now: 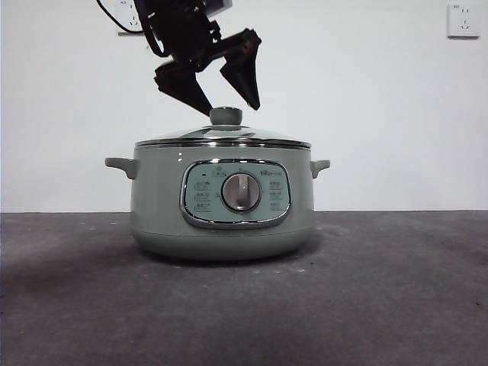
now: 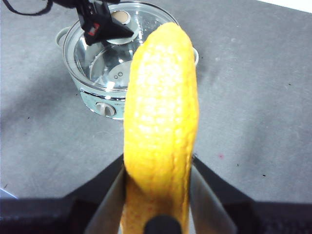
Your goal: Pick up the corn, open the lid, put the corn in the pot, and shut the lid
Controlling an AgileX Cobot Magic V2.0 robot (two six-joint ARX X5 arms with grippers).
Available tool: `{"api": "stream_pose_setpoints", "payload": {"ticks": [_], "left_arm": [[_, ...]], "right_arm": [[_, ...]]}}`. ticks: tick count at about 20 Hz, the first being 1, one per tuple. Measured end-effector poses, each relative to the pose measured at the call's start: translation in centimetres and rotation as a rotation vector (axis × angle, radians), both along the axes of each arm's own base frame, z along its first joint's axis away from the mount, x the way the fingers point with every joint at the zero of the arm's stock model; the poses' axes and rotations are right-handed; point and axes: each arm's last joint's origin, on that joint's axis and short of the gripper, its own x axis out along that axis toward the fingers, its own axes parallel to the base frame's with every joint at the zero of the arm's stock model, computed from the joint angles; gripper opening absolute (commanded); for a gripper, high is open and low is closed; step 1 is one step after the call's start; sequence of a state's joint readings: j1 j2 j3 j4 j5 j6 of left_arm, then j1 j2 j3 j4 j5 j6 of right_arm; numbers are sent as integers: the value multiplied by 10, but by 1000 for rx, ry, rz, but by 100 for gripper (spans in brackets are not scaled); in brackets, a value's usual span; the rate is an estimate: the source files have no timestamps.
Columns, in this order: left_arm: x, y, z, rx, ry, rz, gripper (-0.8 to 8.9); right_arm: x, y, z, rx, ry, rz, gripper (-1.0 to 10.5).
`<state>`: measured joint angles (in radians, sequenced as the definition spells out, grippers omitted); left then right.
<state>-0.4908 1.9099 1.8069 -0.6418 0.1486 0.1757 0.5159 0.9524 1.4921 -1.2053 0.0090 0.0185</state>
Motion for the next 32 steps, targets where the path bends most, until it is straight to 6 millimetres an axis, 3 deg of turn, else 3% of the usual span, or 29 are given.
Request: {"api": "stream_pose_setpoints", "payload": {"ticks": [4, 8, 19, 28, 32], "left_arm": [[4, 1, -10, 17, 33, 6, 647], [5, 2, -13, 27, 52, 9, 428], [4, 3, -10, 17, 59, 12, -13], [2, 5, -6, 18, 54, 19, -9], [-10, 11, 15, -12, 14, 27, -9]], "right_arm": [[0, 0, 0, -5, -3, -8, -12], [0, -1, 0, -18, -10, -26, -12], [1, -1, 0, -25, -10, -34, -12], [1, -1, 0, -25, -10, -34, -12], [1, -1, 0, -25, -10, -34, -12]]}}
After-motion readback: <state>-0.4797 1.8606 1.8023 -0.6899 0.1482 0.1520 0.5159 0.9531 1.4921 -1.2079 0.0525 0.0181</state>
